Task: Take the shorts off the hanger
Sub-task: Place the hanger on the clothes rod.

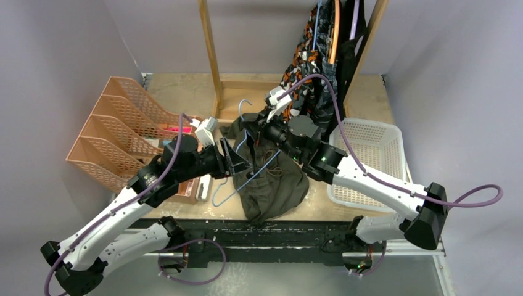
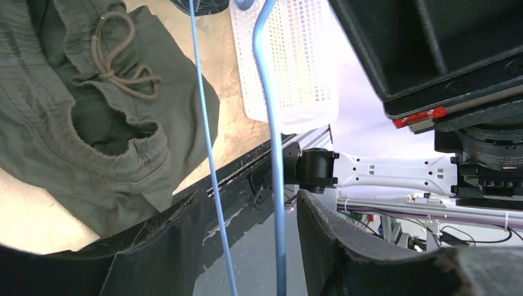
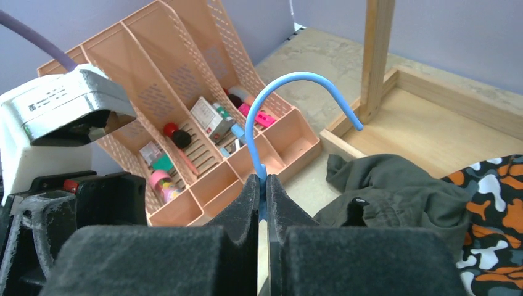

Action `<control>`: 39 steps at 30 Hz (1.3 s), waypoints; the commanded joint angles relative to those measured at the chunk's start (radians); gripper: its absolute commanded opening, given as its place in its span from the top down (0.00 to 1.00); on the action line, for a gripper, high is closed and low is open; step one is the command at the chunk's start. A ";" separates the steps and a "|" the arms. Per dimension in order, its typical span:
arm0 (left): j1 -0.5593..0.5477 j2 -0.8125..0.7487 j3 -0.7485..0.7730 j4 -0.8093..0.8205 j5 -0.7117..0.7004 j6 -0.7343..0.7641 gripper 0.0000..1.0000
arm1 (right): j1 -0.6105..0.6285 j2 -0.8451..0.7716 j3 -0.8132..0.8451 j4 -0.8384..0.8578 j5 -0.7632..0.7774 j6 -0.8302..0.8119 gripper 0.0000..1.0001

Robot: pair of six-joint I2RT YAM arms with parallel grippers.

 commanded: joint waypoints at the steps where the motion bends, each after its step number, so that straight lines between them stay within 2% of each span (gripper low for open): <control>1: -0.004 -0.010 0.051 -0.048 0.003 0.030 0.45 | 0.003 -0.034 0.017 0.065 0.086 -0.019 1.00; 3: -0.004 -0.017 0.050 -0.077 0.003 0.034 0.45 | 0.003 -0.030 0.023 0.062 0.099 -0.019 1.00; 6: -0.003 -0.021 0.075 -0.164 -0.058 0.061 0.54 | 0.003 -0.022 0.035 0.059 0.094 -0.025 1.00; 11: -0.004 -0.019 0.124 -0.249 -0.112 0.095 0.90 | 0.014 0.013 0.087 0.002 0.111 -0.054 1.00; 13: -0.003 -0.013 0.136 -0.258 -0.115 0.105 1.00 | 0.021 0.021 0.098 -0.007 0.116 -0.059 1.00; 18: -0.003 0.011 0.201 -0.351 -0.221 0.110 1.00 | 0.027 0.034 0.129 -0.034 0.065 -0.050 0.98; 21: -0.003 0.020 0.254 -0.390 -0.302 0.115 1.00 | 0.027 0.023 0.152 -0.062 0.058 -0.012 0.83; 24: -0.003 0.043 0.324 -0.412 -0.356 0.128 1.00 | 0.026 0.005 0.179 -0.104 0.052 0.040 0.55; 26: -0.003 0.066 0.368 -0.430 -0.397 0.138 1.00 | 0.026 -0.011 0.200 -0.136 0.071 0.055 0.47; 32: -0.003 0.196 0.516 -0.421 -0.406 0.234 1.00 | 0.026 -0.115 0.187 -0.188 0.123 0.097 0.42; 36: -0.003 0.354 0.725 -0.504 -0.470 0.318 1.00 | 0.025 -0.217 0.150 -0.237 0.243 0.099 0.42; 39: -0.003 0.487 0.932 -0.607 -0.548 0.381 1.00 | 0.026 -0.293 0.120 -0.308 0.264 0.099 0.42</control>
